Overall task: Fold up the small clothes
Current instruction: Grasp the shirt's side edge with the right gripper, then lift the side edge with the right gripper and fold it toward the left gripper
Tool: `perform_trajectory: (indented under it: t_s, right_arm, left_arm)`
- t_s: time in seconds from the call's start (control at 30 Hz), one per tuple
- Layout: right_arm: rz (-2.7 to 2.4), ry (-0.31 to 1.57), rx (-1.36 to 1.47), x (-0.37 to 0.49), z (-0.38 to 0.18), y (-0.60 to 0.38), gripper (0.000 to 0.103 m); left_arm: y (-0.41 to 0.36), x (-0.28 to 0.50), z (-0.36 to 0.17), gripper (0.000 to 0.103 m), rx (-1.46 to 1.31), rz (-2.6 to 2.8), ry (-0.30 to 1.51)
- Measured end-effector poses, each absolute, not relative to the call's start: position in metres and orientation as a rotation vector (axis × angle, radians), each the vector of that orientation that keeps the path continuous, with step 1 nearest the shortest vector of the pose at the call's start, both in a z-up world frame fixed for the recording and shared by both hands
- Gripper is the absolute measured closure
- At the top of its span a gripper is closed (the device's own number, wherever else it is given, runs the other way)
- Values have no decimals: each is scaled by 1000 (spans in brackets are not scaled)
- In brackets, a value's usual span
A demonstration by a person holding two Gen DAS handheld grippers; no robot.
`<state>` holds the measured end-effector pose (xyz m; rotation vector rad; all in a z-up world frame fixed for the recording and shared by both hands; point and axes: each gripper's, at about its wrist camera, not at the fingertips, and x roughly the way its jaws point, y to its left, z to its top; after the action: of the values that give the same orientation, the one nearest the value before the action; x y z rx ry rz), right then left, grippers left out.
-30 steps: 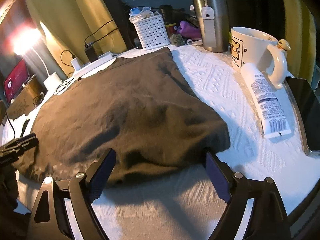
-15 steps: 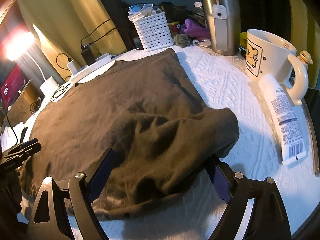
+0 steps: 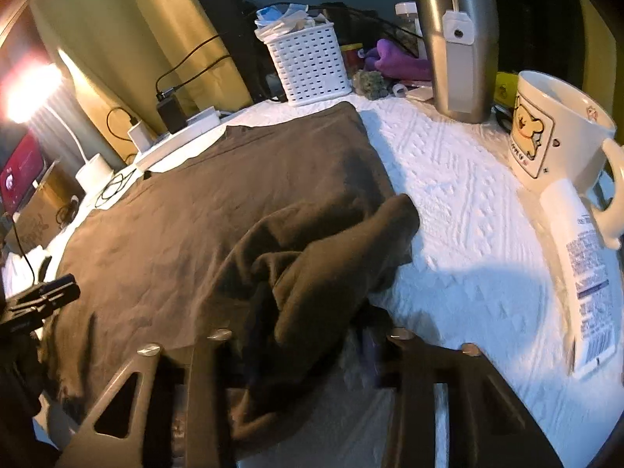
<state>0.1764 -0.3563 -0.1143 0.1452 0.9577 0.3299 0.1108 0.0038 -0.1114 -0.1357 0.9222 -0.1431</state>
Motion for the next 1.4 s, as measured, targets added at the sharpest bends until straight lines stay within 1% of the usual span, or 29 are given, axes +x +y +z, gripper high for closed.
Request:
perform_trajectory:
  t_s: [0.2,0.6,0.83,1.13,1.4]
  right_arm:
    - [344,930,105,185,-99,-344,70]
    - [403,819,6,195,-44,-302,71]
    - [490,754,-57,194,-13,-259,71]
    - [613,721,-135,175,7,-193,71]
    - [723,737,-182,154,3,-134,72]
  left_arm:
    - [15,114,-105,38,-133,-125,903]
    - [46,106,-92,38,-144,-83,847]
    - [60,94,-81,38,-145,-62,807]
    - [92,73,-80,38,-173,-5,789]
    - [118,50,-85,38,-187,32,792]
